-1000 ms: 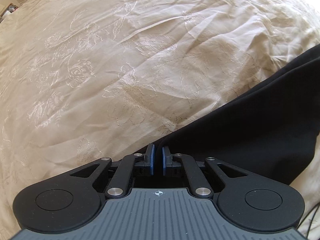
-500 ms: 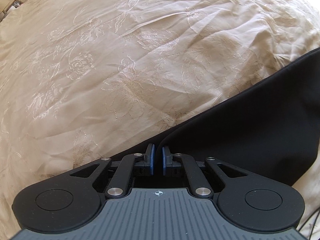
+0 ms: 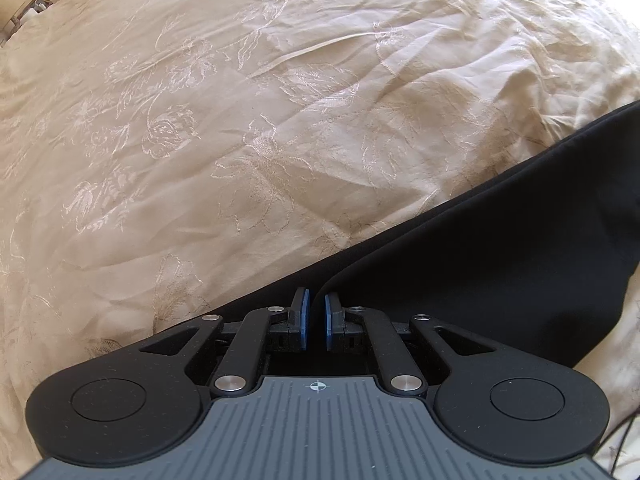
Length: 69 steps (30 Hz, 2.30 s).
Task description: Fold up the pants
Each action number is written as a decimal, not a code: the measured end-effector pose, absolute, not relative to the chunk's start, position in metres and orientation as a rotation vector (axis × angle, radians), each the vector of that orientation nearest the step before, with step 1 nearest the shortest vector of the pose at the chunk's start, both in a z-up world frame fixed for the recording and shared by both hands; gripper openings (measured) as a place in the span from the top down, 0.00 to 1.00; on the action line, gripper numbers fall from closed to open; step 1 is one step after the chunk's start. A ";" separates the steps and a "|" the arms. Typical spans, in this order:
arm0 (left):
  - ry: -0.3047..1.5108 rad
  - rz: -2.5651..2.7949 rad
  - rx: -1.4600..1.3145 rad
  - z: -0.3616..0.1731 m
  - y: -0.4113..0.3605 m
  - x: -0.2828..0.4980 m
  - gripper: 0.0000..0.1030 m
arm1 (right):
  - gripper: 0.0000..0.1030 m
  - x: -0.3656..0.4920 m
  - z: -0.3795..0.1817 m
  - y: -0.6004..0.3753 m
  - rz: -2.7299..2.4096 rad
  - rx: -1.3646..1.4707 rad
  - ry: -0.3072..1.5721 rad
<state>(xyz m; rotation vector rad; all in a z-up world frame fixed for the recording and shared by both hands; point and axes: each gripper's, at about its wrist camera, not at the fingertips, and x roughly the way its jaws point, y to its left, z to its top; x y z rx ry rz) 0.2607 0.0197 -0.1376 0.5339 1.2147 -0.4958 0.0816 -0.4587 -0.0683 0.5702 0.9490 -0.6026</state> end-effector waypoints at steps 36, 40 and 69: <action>1.358 -0.142 0.180 -0.087 0.131 0.173 0.73 | 0.73 0.047 -0.013 -0.327 -0.410 0.604 0.821; 1.390 -0.120 0.164 -0.093 0.146 0.132 0.73 | 0.72 0.046 -0.031 -0.250 -0.211 0.572 0.915; 1.287 -0.303 0.308 -0.146 0.244 0.244 0.71 | 0.70 0.098 -0.102 0.010 -0.130 0.391 1.073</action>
